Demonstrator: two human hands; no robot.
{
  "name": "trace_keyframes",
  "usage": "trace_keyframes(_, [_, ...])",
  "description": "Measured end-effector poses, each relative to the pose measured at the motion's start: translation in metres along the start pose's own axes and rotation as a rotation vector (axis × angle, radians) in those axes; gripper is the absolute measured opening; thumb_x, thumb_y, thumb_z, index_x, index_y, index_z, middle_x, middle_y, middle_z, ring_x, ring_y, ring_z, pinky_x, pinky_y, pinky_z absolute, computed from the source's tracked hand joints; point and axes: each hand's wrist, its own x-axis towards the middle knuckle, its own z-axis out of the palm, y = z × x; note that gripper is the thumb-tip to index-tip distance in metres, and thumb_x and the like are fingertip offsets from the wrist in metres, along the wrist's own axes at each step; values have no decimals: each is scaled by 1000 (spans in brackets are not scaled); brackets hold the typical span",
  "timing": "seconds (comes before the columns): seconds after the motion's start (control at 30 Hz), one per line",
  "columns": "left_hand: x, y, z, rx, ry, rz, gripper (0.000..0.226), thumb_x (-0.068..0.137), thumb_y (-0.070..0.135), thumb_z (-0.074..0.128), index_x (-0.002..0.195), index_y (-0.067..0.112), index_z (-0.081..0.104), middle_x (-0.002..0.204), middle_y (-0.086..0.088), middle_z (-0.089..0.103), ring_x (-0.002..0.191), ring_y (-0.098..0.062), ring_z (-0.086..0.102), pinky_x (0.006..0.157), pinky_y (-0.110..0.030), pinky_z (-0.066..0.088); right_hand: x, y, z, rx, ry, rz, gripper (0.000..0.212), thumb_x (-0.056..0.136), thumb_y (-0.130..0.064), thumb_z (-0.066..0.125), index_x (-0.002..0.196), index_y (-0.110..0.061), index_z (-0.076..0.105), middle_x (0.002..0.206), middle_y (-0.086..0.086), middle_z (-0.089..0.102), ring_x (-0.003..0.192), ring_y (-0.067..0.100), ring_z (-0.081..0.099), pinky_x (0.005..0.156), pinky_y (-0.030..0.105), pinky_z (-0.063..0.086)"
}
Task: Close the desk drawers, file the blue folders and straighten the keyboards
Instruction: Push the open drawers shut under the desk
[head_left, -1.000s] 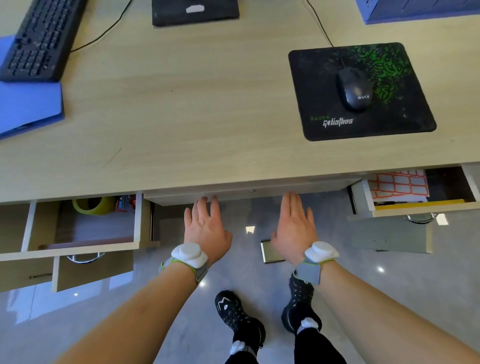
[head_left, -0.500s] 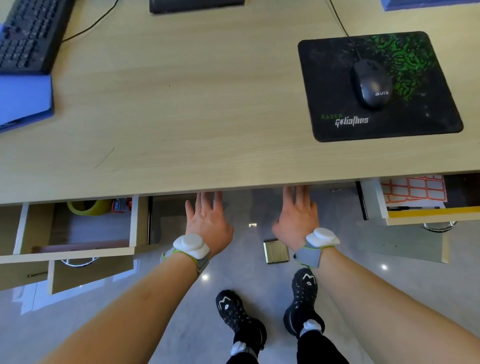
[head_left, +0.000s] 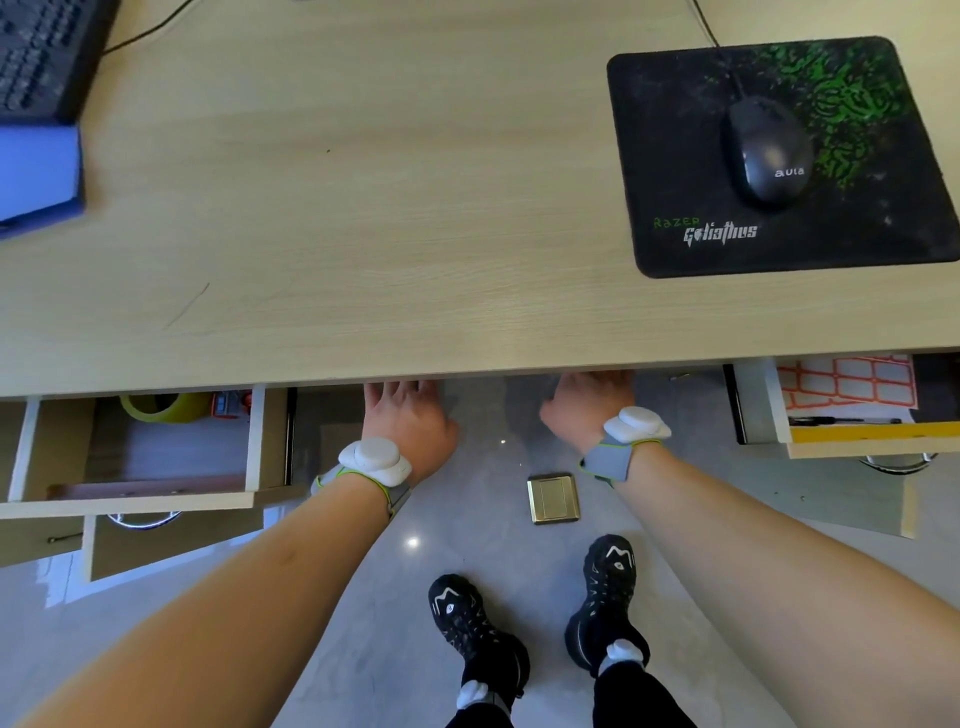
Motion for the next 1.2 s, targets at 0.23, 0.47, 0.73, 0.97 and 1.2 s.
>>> trace_keyframes(0.23, [-6, 0, 4, 39, 0, 25, 68, 76, 33, 56, 140, 13, 43, 128, -8, 57, 124, -33, 49, 116, -54, 23, 2, 4, 7, 15, -17, 5, 40, 78, -38, 52, 108, -16, 68, 119, 8, 66, 119, 33, 54, 102, 45, 33])
trace_keyframes(0.47, [-22, 13, -11, -39, -207, 24, 83, 87, 38, 55, 157, 14, 17, 158, -13, 31, 145, -35, 31, 117, -52, 28, -13, 16, -4, 62, -60, 0, 61, 79, -38, 55, 135, -16, 48, 140, 12, 52, 130, 36, 44, 107, 49, 32])
trace_keyframes(0.73, [-56, 51, -35, -34, -495, 102, 62, 87, 37, 52, 144, 18, 37, 131, -12, 58, 112, -35, 61, 90, -44, 54, -67, 43, -31, 178, -249, -94, 57, 85, -34, 55, 138, -17, 46, 142, 7, 48, 132, 32, 43, 103, 46, 40])
trace_keyframes(0.97, [-82, 113, -55, 27, -555, 162, 50, 94, 38, 51, 141, 20, 54, 141, -8, 57, 125, -30, 57, 102, -39, 49, -115, 107, -47, 197, -356, -102, 34, 87, -33, 55, 116, -15, 60, 121, 10, 60, 113, 33, 59, 91, 40, 50])
trace_keyframes(1.2, [-113, 208, -87, -32, -502, 40, 45, 94, 36, 52, 133, 18, 61, 129, -8, 65, 117, -30, 61, 98, -39, 52, -148, 238, -70, 193, -402, -94, 32, 87, -30, 53, 114, -17, 62, 119, 9, 65, 109, 32, 62, 87, 35, 53])
